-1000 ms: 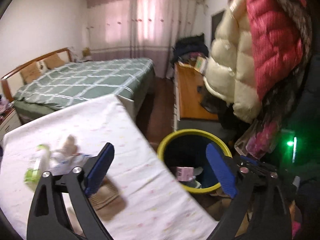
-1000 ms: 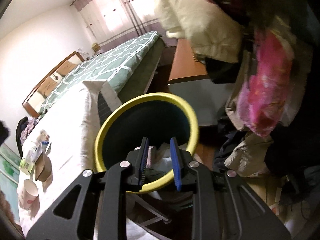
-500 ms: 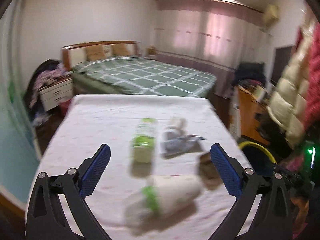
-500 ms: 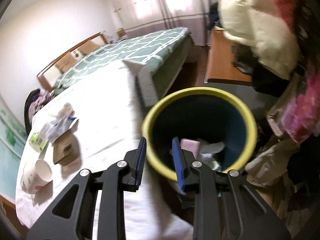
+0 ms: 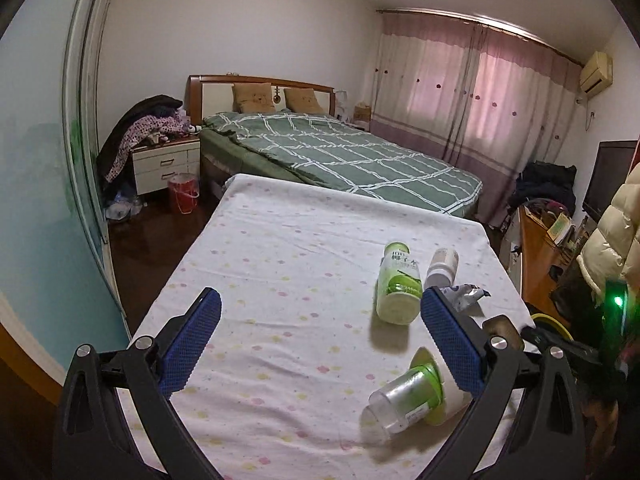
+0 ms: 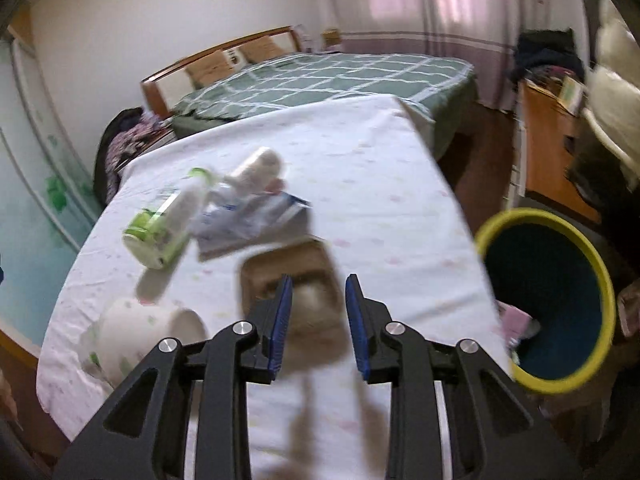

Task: Collect trash
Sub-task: 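Grasp the gold foil tray with the right gripper, then carry the foil tray over the bin and open the right gripper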

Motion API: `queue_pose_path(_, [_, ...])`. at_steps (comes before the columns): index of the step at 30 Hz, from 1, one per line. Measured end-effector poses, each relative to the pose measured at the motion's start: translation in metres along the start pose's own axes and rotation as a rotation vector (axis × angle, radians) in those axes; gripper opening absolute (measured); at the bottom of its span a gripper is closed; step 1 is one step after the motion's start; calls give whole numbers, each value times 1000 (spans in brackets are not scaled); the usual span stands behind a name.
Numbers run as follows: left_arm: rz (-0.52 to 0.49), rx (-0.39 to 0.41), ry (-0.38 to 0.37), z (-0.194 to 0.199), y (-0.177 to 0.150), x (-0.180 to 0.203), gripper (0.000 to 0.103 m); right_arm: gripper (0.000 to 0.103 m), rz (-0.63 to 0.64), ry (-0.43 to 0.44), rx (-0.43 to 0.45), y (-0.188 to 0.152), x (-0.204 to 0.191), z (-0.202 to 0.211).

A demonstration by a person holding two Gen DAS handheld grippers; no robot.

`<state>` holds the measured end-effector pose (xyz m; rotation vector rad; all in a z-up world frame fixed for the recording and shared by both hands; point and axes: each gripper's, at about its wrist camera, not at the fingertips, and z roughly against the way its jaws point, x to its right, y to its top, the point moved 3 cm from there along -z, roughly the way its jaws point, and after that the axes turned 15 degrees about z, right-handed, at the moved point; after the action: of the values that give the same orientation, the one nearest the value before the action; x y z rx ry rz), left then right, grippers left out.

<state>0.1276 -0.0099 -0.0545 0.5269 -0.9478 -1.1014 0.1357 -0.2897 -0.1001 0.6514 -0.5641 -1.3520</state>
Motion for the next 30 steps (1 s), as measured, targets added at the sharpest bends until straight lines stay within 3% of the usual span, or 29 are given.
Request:
queue_pose_path(2, [3,-7,0,-2,-2,1,98,29,25,-22,-12,9,-7,-10])
queue_pose_path(4, [5,-10,1,-5,-3,3,98,38,34,-75,-16,13,-7,-17])
queue_pose_path(7, [14,-15,5,-9,-3,0,98,40,26,-121,-37,11,3,-25])
queue_pose_path(15, [24,-58,-3,-24,-10,-1,98,39,-17,-95,-96,-3,18,-41])
queue_pose_path(19, [22,-61,-3,-26,-11,0,98,25,-20,-74,-110,-6,15,-45])
queue_pose_path(21, [23,-62,-3,-26,-12,0,98,10,-22,-73,-113,-6,14,-46])
queue_pose_path(23, [21,-65,-4,-27,-13,2,98,5,-29,-67,-106,-8,14,-44])
queue_pose_path(30, [-1,-77,-17,-27,-19,11,98,4,-60,-77,-71,-12,23,-25])
